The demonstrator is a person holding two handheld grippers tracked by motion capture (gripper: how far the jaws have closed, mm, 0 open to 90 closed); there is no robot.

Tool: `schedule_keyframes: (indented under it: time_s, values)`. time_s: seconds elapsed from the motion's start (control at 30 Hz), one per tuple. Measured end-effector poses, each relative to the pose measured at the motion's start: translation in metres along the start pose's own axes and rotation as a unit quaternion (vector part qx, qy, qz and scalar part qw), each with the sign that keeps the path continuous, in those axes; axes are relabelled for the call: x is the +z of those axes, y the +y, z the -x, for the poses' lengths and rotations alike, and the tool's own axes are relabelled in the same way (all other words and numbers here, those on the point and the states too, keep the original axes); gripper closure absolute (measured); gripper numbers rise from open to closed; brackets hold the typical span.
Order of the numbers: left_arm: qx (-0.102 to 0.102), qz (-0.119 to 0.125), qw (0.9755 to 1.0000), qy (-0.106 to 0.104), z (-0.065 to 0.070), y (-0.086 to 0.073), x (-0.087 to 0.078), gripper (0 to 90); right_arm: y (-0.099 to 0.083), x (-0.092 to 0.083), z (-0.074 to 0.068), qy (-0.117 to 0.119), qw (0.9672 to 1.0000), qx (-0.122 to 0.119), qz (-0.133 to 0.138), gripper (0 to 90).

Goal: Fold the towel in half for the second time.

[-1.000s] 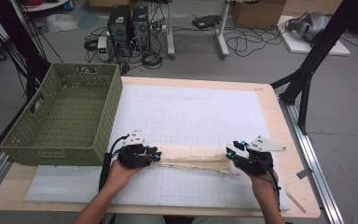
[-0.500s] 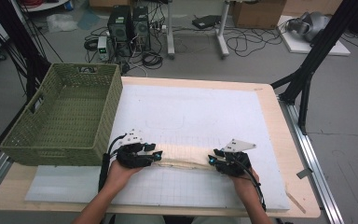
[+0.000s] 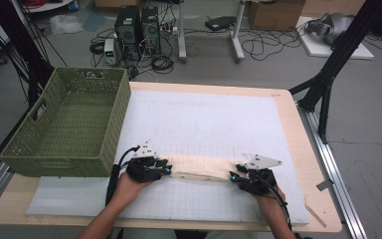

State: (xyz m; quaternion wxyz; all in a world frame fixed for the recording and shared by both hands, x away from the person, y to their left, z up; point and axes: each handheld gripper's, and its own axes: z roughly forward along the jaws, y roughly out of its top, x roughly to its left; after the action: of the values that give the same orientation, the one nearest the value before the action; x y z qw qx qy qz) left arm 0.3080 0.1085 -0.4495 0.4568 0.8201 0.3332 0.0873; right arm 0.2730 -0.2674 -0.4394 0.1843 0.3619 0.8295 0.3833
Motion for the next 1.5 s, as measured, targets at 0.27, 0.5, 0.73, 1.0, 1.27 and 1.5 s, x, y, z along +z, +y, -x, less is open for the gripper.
schedule_keyframes:
  time_s: [0.27,0.5,0.73,1.0,1.27,1.5]
  values:
    - [0.004,-0.004,1.0000,0.003,0.000,-0.003,-0.003,70.7,-0.011,-0.010,0.009,-0.017,0.9998,0.005,-0.011,62.7]
    - [0.003,-0.001,1.0000,0.003,0.000,-0.005,-0.004,71.8,-0.015,-0.010,0.012,-0.016,0.9997,0.004,-0.016,62.7]
    - [0.003,-0.002,1.0000,0.005,0.000,-0.005,-0.004,72.4,-0.018,-0.008,0.017,-0.004,0.9997,0.023,-0.007,62.4]
    - [-0.008,0.007,0.9999,-0.004,-0.003,-0.005,-0.005,69.7,-0.016,-0.009,0.018,-0.001,0.9996,0.025,-0.008,56.7]
    - [-0.009,0.065,0.9978,0.013,-0.011,-0.002,-0.019,59.6,-0.012,-0.026,0.020,-0.005,0.9985,0.030,0.045,48.8]
    - [-0.017,0.128,0.9905,0.046,-0.013,0.001,-0.032,44.6,-0.015,-0.041,0.027,-0.033,0.9947,0.046,0.086,39.5]
